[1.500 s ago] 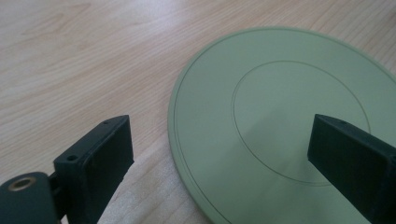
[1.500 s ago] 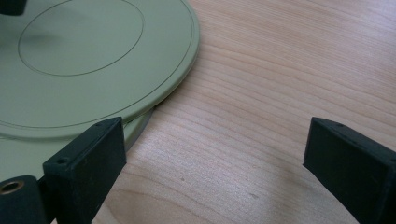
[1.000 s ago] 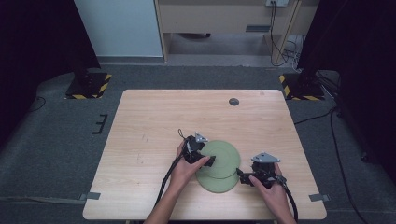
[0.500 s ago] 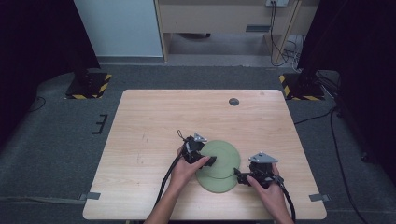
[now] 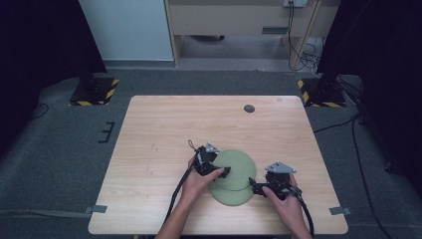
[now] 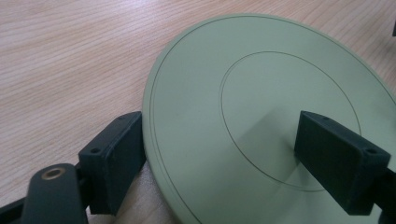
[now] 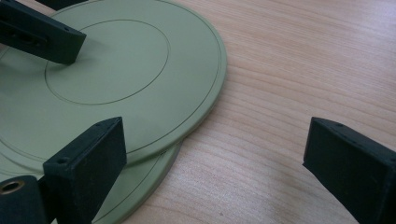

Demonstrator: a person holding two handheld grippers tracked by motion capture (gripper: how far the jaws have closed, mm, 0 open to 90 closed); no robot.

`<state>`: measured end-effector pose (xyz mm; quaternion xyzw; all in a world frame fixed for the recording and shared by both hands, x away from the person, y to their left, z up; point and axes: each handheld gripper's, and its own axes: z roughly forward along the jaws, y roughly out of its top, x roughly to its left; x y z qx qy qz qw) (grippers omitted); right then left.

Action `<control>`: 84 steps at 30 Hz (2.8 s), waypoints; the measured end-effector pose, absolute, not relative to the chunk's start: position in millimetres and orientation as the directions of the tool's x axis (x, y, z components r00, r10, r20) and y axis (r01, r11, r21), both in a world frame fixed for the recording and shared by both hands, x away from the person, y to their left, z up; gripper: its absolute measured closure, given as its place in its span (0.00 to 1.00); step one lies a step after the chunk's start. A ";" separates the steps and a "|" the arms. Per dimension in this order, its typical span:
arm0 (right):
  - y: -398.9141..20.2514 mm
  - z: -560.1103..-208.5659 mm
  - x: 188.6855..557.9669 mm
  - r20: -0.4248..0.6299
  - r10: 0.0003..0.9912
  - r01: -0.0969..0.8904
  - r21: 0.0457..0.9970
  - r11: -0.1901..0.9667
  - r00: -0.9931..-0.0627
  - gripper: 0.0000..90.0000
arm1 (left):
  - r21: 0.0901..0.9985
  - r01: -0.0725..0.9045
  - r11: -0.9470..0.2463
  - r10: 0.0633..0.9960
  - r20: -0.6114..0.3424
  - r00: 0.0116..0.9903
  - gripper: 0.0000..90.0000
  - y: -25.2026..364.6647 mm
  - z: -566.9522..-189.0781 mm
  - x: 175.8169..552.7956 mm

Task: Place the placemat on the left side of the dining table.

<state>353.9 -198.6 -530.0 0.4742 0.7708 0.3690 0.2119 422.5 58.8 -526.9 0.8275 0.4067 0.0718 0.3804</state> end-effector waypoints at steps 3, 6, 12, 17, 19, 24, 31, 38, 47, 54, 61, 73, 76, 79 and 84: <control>-198.0 -529.8 354.0 0.021 0.883 0.575 0.767 0.286 -0.468 0.07 | 0.689 0.618 -0.380 0.726 -0.193 0.661 0.17 58.9 -527.0 422.9; -197.4 -529.2 352.1 0.019 0.879 0.576 0.762 0.296 -0.476 0.07 | 0.688 0.614 -0.387 0.721 -0.189 0.666 0.17 59.4 -526.9 423.5; -197.7 -530.2 351.7 0.017 0.877 0.580 0.756 0.303 -0.480 0.06 | 0.697 0.606 -0.383 0.720 -0.186 0.668 0.14 58.6 -528.9 424.1; -197.9 -530.6 351.6 0.006 0.874 0.576 0.754 0.315 -0.486 0.06 | 0.703 0.600 -0.383 0.717 -0.183 0.672 0.08 54.8 -530.4 422.6; -197.8 -531.0 351.3 0.005 0.873 0.580 0.750 0.320 -0.488 0.06 | 0.702 0.598 -0.386 0.717 -0.180 0.674 0.08 54.5 -530.4 422.1; -197.3 -531.5 350.9 -0.001 0.873 0.578 0.749 0.323 -0.487 0.05 | 0.705 0.600 -0.378 0.718 -0.186 0.670 0.12 56.9 -530.0 421.5; -197.9 -532.3 352.0 0.001 0.874 0.582 0.747 0.322 -0.486 0.03 | 0.710 0.622 -0.330 0.744 -0.210 0.635 0.24 62.0 -528.3 420.3; -198.2 -532.6 352.6 0.003 0.874 0.583 0.746 0.322 -0.486 0.02 | 0.743 0.592 -0.313 0.764 -0.173 0.621 0.45 66.7 -519.2 417.1; -198.8 -533.1 353.5 0.007 0.873 0.585 0.745 0.320 -0.487 0.01 | 0.798 0.575 -0.179 0.688 -0.316 0.653 0.68 69.1 -502.1 412.5; -198.6 -533.2 352.7 -0.002 0.872 0.580 0.746 0.327 -0.490 0.02 | 0.794 0.548 -0.262 0.734 -0.205 0.647 0.72 57.1 -496.0 410.6; -198.9 -533.6 353.2 0.001 0.871 0.581 0.745 0.327 -0.491 0.02 | 0.801 0.530 -0.277 0.750 -0.164 0.640 0.78 59.3 -493.4 409.2; -211.6 -532.1 357.7 0.043 0.895 0.619 0.737 0.272 -0.444 0.06 | 0.795 0.539 -0.277 0.763 -0.159 0.627 0.85 60.7 -493.6 411.0; -221.8 -531.3 360.3 0.047 0.909 0.626 0.739 0.247 -0.414 0.06 | 0.789 0.544 -0.285 0.767 -0.153 0.623 0.84 60.5 -494.8 411.6; -235.5 -530.1 362.8 0.052 0.928 0.640 0.738 0.213 -0.369 0.06 | 0.786 0.546 -0.291 0.764 -0.153 0.626 0.85 60.7 -495.2 412.4; -251.9 -531.6 367.0 0.049 0.948 0.659 0.730 0.180 -0.313 0.06 | 0.787 0.546 -0.286 0.757 -0.164 0.633 0.88 61.1 -493.7 412.9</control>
